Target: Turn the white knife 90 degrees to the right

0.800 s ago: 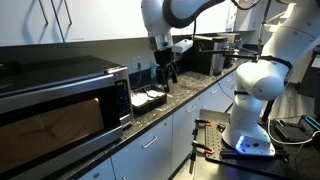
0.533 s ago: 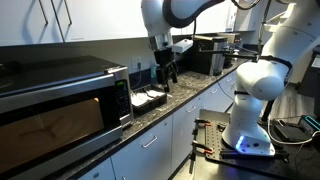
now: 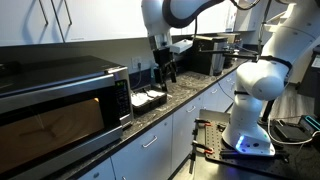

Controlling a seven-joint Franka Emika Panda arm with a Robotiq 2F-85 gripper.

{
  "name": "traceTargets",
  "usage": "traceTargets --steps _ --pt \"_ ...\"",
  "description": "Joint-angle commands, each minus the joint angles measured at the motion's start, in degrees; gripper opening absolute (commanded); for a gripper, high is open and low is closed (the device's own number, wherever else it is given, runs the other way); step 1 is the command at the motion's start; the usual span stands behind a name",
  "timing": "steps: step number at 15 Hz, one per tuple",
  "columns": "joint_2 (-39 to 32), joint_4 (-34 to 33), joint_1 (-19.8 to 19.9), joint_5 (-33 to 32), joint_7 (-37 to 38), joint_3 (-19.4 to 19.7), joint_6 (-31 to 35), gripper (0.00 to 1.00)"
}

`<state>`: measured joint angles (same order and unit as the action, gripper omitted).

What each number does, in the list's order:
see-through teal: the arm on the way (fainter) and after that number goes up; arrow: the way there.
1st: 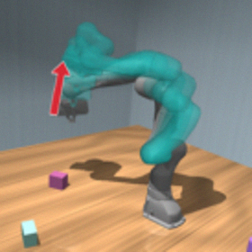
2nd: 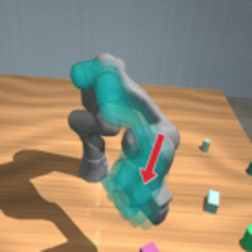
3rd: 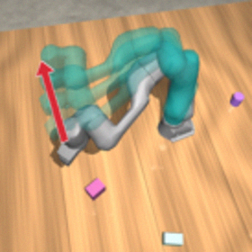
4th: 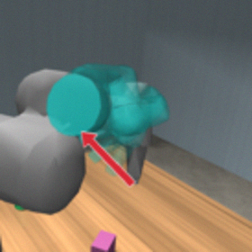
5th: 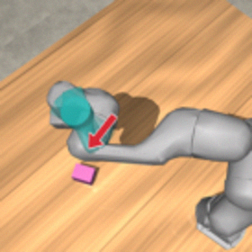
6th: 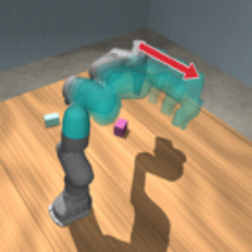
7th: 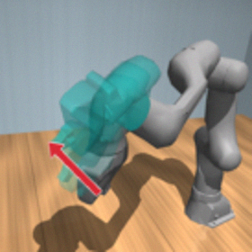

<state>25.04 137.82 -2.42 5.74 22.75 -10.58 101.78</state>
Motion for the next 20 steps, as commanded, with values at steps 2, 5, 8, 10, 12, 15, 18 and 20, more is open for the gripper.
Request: traceTargets --steps 2,5,8,10,12,15,18,20 --pt "1.8 1.2 2.4 0.4 7.5 1.1 3.3 1.0" --pt "3.2 2.1 4.7 -0.5 12.7 1.8 3.6 1.0" --pt "4.7 3.4 7.1 -1.3 16.9 2.9 3.2 1.0" --pt "6.2 4.6 8.7 -2.3 19.0 3.9 1.9 1.0" --pt "8.1 6.3 10.2 -2.8 20.8 5.0 1.4 1.0" --pt "10.7 8.6 12.3 -3.8 23.7 6.1 0.0 1.0" --pt "13.6 10.2 13.1 -3.0 25.6 6.5 -1.6 1.0" --pt "11.0 8.9 13.0 -3.3 23.9 6.8 -0.4 1.0"
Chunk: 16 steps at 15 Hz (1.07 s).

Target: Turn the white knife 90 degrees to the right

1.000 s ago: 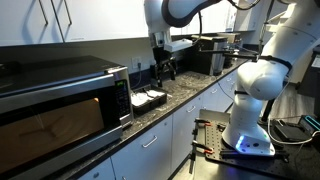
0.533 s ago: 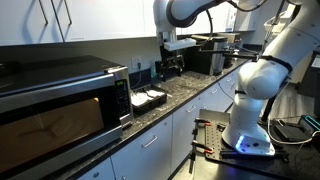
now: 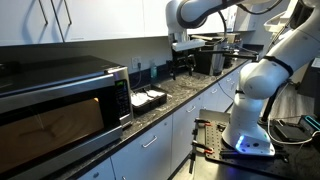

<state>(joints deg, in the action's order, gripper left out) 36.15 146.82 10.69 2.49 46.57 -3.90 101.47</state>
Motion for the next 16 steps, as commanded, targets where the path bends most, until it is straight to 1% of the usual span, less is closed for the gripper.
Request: traceTargets --steps 1,5,7,11,14,16 --pt "0.6 0.2 -0.1 -0.1 0.1 0.1 -0.3 1.0" --pt "1.5 0.7 -0.1 0.0 0.2 0.0 -0.3 1.0" --pt "0.2 0.0 0.8 -1.6 0.2 0.1 0.5 1.0" --pt "-1.0 -0.7 4.8 -7.2 -2.0 4.4 3.1 1.0" --pt "-1.9 -1.5 8.4 -10.4 -2.5 8.4 3.4 1.0" --pt "-2.6 -2.0 10.3 -12.5 -5.0 10.9 3.5 1.0"
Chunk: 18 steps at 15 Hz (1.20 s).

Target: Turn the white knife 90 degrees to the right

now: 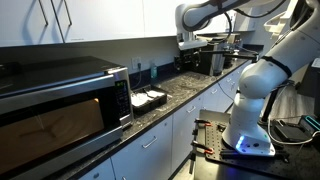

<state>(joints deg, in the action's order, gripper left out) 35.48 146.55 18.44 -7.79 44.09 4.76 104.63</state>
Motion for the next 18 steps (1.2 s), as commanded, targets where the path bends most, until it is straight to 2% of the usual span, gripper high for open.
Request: traceTargets --steps 1,6,7,8,15,18 --pt "-2.5 -1.8 3.3 -3.2 -3.9 3.3 0.8 1.0" --pt "-6.9 -2.5 7.4 -7.0 -4.1 6.6 5.7 1.0" --pt "-8.2 -3.2 7.5 -6.4 -4.6 7.0 4.7 1.0" --pt "-5.1 -1.1 7.2 -6.0 -4.2 6.4 4.7 1.0" --pt "-5.8 -1.2 7.3 -6.0 -4.3 6.4 4.7 1.0" --pt "-8.6 -1.2 7.2 -6.3 -2.5 6.0 8.0 1.0"
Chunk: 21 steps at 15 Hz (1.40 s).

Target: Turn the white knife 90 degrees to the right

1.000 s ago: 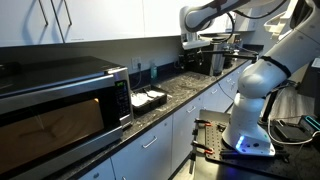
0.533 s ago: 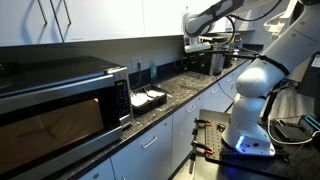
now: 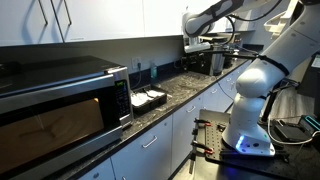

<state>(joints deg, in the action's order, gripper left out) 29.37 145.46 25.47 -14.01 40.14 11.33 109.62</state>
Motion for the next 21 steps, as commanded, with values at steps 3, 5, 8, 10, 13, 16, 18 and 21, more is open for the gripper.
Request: traceTargets --steps 3,5,8,10,13,16,18,21 --pt "-6.7 -0.1 0.9 -0.9 0.2 1.3 8.8 1.0" --pt "-10.7 -0.6 1.8 -2.3 1.4 1.9 13.0 1.0" --pt "-16.2 -1.8 1.8 -4.2 -0.3 3.1 18.0 1.0" --pt "-19.6 -3.1 1.3 -5.1 -2.9 4.3 19.8 1.0" --pt "-24.2 -5.5 0.4 -4.9 -9.5 5.6 21.2 1.0" --pt "-28.1 -8.3 -0.4 -3.3 -18.0 7.0 21.9 1.0" --pt "-30.1 -10.0 -1.0 -2.7 -22.1 7.4 21.8 1.0" --pt "-29.7 -9.4 -1.6 -3.4 -20.0 8.1 21.3 1.0"
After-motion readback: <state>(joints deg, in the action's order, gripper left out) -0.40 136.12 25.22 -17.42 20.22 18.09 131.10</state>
